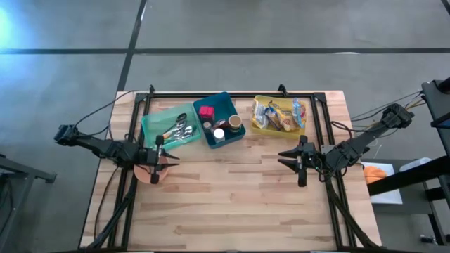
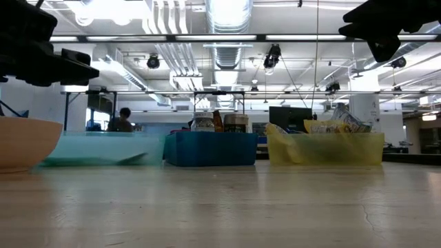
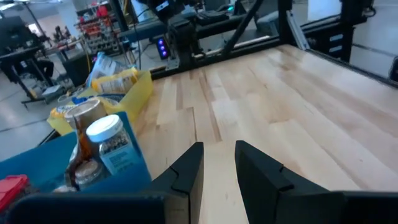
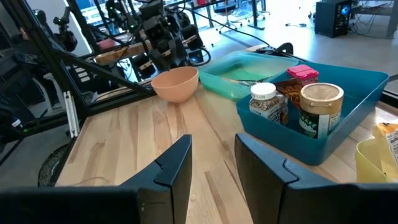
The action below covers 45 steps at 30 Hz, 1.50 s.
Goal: Pick & Place Food Item
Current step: Return To Home Position
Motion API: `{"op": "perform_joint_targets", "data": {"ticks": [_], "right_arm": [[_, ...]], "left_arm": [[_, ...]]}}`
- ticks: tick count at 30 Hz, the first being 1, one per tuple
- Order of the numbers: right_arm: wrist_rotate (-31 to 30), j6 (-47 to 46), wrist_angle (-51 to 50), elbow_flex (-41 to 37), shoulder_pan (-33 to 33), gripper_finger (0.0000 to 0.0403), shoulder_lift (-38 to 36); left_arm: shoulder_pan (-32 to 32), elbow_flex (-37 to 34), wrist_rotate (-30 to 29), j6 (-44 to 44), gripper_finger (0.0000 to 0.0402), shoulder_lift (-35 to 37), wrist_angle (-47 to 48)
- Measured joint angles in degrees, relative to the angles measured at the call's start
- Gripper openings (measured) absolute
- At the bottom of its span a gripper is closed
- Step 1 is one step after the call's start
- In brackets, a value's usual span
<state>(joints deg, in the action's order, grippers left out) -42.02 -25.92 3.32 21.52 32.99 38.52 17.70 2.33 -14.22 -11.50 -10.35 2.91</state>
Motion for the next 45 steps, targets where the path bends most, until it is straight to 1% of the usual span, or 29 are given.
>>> {"op": "perform_joint_targets", "data": {"ticks": [3, 8, 10, 12, 14, 16, 18, 20, 24, 26, 31, 35, 38, 39, 42, 45], "right_arm": [[-0.02, 1.35, -0.06, 0.00, -0.02, 0.0119, 0.00], [-0.02, 17.88, 0.30, 0.00, -0.02, 0.0119, 0.00], [-0.02, 18.12, 2.14, 0.00, -0.02, 0.0119, 0.04], [-0.05, 14.24, 4.18, 0.01, -0.02, 0.0119, 0.22], [-1.05, 14.72, 6.39, 0.00, -0.15, 0.0119, -0.51], [-1.46, 16.19, 7.79, 0.01, -0.15, 0.0119, -2.86], [0.15, 17.32, 6.35, 0.01, -0.14, 0.0119, -6.95], [3.94, 17.41, 4.27, -0.02, -0.15, 0.0119, -12.75], [13.65, 18.30, -1.13, 0.02, -0.15, 0.0119, -23.73], [16.23, 18.42, -5.80, 0.02, -0.14, 0.0119, -28.56], [16.49, 19.09, -16.22, 0.00, -0.15, 0.0119, -37.87], [15.28, 23.15, -17.64, 0.15, -0.28, 0.0119, -38.36], [13.10, 24.58, -18.47, 0.17, -0.42, 0.0119, -37.94], [13.20, 24.78, -19.02, 0.01, -0.43, 0.0119, -38.25], [14.20, 24.81, -19.03, -0.49, -0.43, 0.0119, -38.43], [19.24, 24.22, -19.40, -1.39, -0.41, 0.0119, -38.41]], "left_arm": [[0.04, -0.02, 0.13, -0.14, 0.0094, 0.02, -0.04], [0.04, -0.04, 0.13, -0.14, 0.0094, 0.02, -0.04], [0.04, -0.04, 0.13, -0.16, 0.0094, 0.02, -0.02], [0.04, -0.04, 0.13, -0.16, 0.0094, 0.02, 0.00], [0.00, -0.04, 0.13, -0.12, 0.0094, 0.02, 0.03], [0.00, -0.04, 0.13, -0.12, 0.0094, 0.02, 0.05], [0.00, -0.04, 0.13, 0.15, 0.0094, 0.02, 0.03], [0.00, -0.04, 0.13, 1.41, 0.0094, 0.02, 0.03], [0.00, -0.04, 0.13, 1.66, 0.0094, 0.00, 0.07], [0.00, -0.04, 0.08, -0.03, 0.0094, 0.02, 0.08], [0.00, -0.07, -0.13, -0.10, 0.0094, 0.02, 0.07], [0.00, -0.09, -0.15, -0.52, 0.0094, -0.04, 0.07], [0.00, -0.09, -0.26, -0.50, 0.0094, -0.38, -0.01], [0.00, -0.09, -0.31, -0.50, 0.0094, -0.62, 0.00], [0.00, -0.09, -0.31, -0.49, 0.0094, -0.64, 0.03], [0.00, -0.09, -0.30, -0.49, 0.0094, -0.67, 0.03]]}}
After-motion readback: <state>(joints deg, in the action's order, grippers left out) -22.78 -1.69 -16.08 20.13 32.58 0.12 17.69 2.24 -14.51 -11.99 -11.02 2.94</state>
